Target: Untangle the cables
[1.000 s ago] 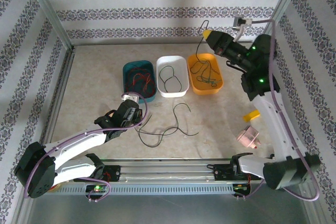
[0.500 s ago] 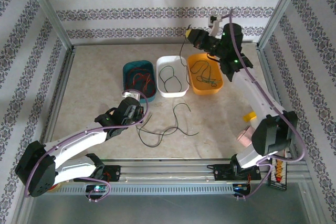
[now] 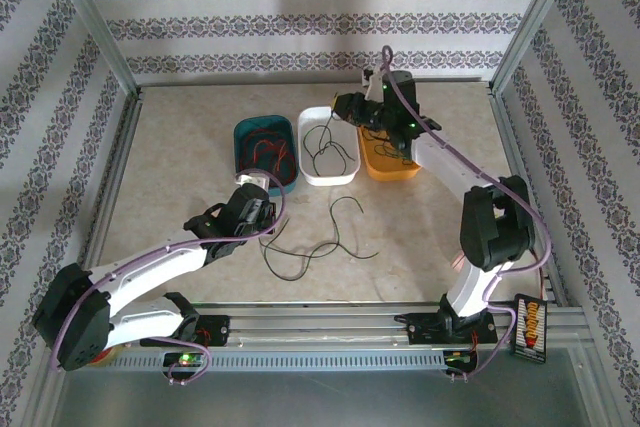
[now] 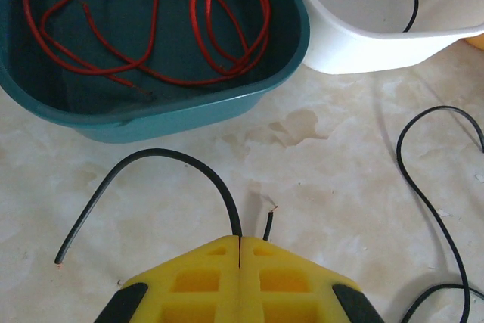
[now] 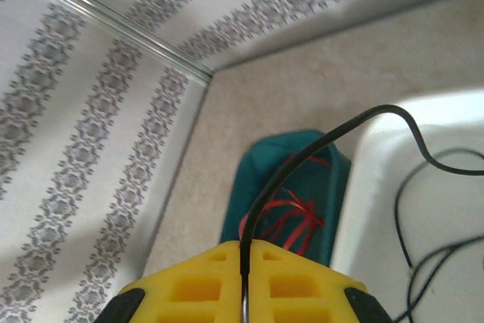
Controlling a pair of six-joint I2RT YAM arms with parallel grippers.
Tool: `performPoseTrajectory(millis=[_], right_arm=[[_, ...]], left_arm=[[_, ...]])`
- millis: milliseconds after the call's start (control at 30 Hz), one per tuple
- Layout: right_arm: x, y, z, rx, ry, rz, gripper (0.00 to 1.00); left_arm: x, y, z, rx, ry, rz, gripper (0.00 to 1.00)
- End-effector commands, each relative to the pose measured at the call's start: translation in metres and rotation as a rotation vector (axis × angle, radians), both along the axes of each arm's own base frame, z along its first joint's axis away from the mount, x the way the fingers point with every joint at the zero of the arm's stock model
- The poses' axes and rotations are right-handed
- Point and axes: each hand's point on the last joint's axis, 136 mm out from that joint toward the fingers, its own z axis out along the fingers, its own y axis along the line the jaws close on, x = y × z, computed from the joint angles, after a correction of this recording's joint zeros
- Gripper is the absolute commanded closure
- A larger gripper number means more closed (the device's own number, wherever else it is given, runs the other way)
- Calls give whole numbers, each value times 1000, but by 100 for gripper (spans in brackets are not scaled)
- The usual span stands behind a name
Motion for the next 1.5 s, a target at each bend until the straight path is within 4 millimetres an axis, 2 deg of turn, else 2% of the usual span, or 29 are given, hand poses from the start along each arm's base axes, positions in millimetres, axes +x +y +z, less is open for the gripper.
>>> performPoseTrajectory(millis=[0,133,333,433,500,533,633,733,967,1067,1167,1300,1367,1467], right_arm=[[2,3,-49,-41,86,-10,93],[5,0,-88,-93,169,-53,93],[9,-12,-132,-249,251,-160,93],[6,-10,-143,-341,263,-168,92],[2,-10,-145,-411,262,-175,86],[0,-10,-144,-443,257,-178,78],[-4,-16,-127,-519,208,-212,62],[-8,-31,-99,-566,138,-284,52],[-33,-65,-41,-571,17,-410,47],[-50,-76,-25,-549,-21,-426,46],[-73,-90,-17,-533,-42,-445,45],[-104,-113,-20,-536,-48,-474,43],[-118,-121,-21,-528,-54,-479,43],[-136,-131,-24,-520,-65,-483,42]], left_arm=[[5,-10,15,-22,-31,-20,100],[6,-10,18,-27,-37,-19,100],[4,-10,21,-33,-38,-13,100],[4,-10,24,-36,-42,-13,100],[5,-10,29,-41,-49,-11,100],[6,-10,32,-48,-58,-9,100],[9,-12,44,-69,-87,-8,100],[11,-14,59,-80,-114,-14,100],[18,-20,95,-101,-181,-37,100],[18,-29,118,-141,-214,-74,100],[13,-48,156,-244,-270,-167,100],[-5,-86,239,-486,-417,-380,100],[-8,-94,281,-548,-498,-436,100],[0,-102,340,-550,-625,-479,100]])
